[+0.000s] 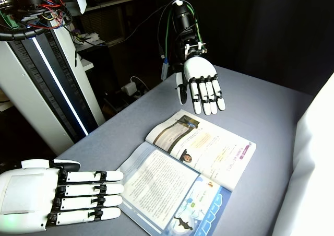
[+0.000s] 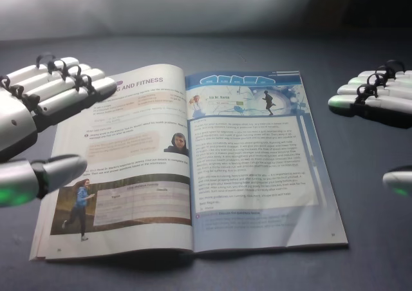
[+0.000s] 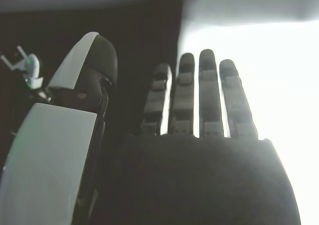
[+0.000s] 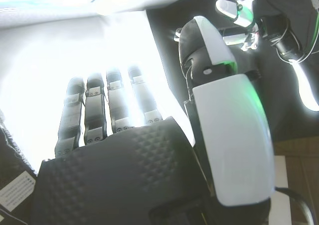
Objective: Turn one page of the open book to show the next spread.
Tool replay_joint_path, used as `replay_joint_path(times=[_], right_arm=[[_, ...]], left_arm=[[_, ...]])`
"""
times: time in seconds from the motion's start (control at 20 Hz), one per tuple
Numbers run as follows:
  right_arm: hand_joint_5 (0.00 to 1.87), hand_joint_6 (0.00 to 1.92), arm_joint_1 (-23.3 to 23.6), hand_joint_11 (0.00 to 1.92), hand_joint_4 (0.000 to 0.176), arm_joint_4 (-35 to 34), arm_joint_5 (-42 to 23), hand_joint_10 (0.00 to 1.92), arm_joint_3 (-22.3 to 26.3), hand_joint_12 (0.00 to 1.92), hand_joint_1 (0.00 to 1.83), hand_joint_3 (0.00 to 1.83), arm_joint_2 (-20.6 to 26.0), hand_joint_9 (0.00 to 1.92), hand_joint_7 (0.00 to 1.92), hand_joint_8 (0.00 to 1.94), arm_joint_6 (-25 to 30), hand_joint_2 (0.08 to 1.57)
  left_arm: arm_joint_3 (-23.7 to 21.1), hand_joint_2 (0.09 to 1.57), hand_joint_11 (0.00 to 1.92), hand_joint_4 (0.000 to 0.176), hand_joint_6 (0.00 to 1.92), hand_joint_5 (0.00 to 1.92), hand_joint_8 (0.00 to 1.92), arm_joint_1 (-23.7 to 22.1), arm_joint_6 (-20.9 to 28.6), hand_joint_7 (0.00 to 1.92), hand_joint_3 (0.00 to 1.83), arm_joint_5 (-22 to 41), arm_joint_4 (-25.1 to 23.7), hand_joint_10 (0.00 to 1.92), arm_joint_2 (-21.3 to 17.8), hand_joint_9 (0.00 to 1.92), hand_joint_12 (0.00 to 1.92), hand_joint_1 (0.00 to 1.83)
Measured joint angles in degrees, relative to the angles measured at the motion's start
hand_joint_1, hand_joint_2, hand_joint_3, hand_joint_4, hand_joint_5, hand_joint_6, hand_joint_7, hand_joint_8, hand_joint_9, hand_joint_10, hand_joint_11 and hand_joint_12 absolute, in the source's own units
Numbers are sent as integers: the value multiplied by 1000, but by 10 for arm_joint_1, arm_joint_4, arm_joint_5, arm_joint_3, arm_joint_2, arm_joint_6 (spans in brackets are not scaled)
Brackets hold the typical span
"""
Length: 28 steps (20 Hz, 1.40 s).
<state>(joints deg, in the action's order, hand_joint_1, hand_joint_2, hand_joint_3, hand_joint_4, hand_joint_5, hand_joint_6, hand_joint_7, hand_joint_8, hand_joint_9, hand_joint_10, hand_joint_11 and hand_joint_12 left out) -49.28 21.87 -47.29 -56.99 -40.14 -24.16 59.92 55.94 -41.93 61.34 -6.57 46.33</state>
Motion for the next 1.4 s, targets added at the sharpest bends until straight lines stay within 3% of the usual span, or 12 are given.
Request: replay_joint_path(times=[0.15, 0.35, 0.5, 0.6, 0.65, 0.85, 1.0, 1.4], right_arm=[[88, 47, 0, 0, 0, 1, 0, 0, 0, 0, 447, 20, 0, 0, 0, 0, 1, 1336], [105, 39, 12, 0, 0, 31, 16, 0, -2, 0, 326, 7, -1, 0, 16, 6, 9, 1329], [18, 4, 37, 0, 0, 79, 61, 0, -2, 0, 74, 9, -13, 0, 0, 0, 15, 1335], [11, 4, 45, 0, 0, 105, 81, 0, -11, 0, 42, 2, -30, 0, 0, 0, 33, 1322], [23, 9, 48, 0, 0, 120, 91, 0, -18, 0, 45, 1, -38, 0, 0, 0, 45, 1320], [46, 19, 60, 0, 0, 164, 123, 0, -37, 0, 56, 0, -63, 0, 0, 0, 79, 1319], [77, 29, 66, 7, 0, 195, 140, 0, -51, 3, 40, 0, -88, 0, 0, 0, 105, 1314], [91, 5, 66, 0, 0, 276, 164, 0, -90, 0, 0, 0, -141, 0, 0, 0, 185, 1311]], left_arm=[[0, 1507, 0, 0, 2, 6, 0, 0, 0, 0, 5, 0, 0, 0, 0, 0, 216, 31], [0, 1482, 0, 0, 1, 4, 0, 1, 0, 0, 0, -1, 2, 0, 0, 0, 342, 0], [0, 1451, 0, 0, 0, 7, 0, 8, 0, 0, 0, -5, 16, 0, 0, 0, 385, 0], [0, 1477, 0, 14, 0, 0, 0, 13, -2, 0, 1, -2, 25, 0, -1, 0, 120, 18], [0, 1488, 0, 0, 0, 0, 0, 16, -3, 0, 3, -4, 28, 0, -1, 0, 110, 12], [-4, 1485, 0, 0, 0, 0, 0, 22, -3, 0, 0, -1, 35, 0, -3, 0, 66, 15], [-6, 1471, 0, 0, 1, 43, 0, 25, -6, 0, 1, -2, 40, 0, -6, 0, 464, 220], [-10, 1472, 0, 0, 3, 57, 0, 36, -10, 0, 1, 5, 51, 5, -13, 24, 684, 205]])
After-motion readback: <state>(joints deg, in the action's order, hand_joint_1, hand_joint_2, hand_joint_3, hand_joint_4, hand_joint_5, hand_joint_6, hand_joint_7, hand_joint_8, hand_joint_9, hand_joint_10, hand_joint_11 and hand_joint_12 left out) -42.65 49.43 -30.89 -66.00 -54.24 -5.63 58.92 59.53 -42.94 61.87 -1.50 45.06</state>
